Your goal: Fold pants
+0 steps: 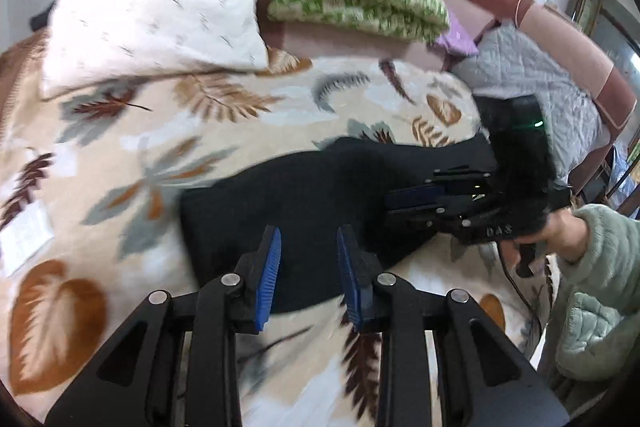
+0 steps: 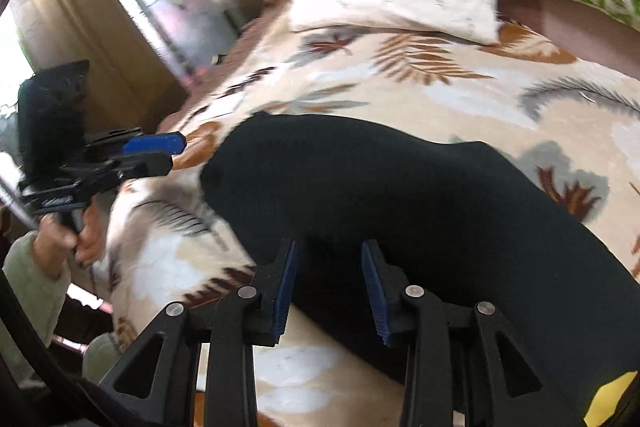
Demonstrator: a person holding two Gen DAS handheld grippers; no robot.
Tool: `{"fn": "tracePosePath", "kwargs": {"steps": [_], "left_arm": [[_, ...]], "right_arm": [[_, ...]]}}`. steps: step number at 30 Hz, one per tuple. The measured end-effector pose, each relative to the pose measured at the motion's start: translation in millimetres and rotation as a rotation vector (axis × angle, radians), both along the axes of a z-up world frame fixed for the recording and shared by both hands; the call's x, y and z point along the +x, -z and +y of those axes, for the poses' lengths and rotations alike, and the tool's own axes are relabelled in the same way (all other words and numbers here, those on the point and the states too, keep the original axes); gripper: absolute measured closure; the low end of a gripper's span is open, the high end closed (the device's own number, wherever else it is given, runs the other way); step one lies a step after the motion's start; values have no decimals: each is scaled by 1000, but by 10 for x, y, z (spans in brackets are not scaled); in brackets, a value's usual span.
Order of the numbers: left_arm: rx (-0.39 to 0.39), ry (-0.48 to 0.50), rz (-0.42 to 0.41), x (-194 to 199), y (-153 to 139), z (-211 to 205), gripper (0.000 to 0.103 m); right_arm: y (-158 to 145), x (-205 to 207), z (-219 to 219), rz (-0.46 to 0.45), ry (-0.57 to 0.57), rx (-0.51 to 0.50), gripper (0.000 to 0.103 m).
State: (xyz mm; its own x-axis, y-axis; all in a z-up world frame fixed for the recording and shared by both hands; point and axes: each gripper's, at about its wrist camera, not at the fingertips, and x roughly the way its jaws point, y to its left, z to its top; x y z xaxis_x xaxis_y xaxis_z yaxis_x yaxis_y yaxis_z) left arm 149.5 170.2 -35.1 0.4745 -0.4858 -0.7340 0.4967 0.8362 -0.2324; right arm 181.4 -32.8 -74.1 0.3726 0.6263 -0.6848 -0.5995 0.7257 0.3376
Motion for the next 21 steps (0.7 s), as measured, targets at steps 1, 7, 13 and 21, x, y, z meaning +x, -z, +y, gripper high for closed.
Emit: {"fn": "tracePosePath", "kwargs": {"steps": [1,7,13,21], "left_arm": [[25,-5,11,43,74,-62,76],[18,-39,89,-26,563,61,77],[30,-61,86,-60,333,11,79],[12,72,41,-78,47,-637,79]], "right_arm": [[8,9,10,-3,11,-6,67],[202,-10,77,21,1,-65,69],[187,-94,-116,60,-5,-8,70],[-139,-231,-1278,36,144,2,64]]}}
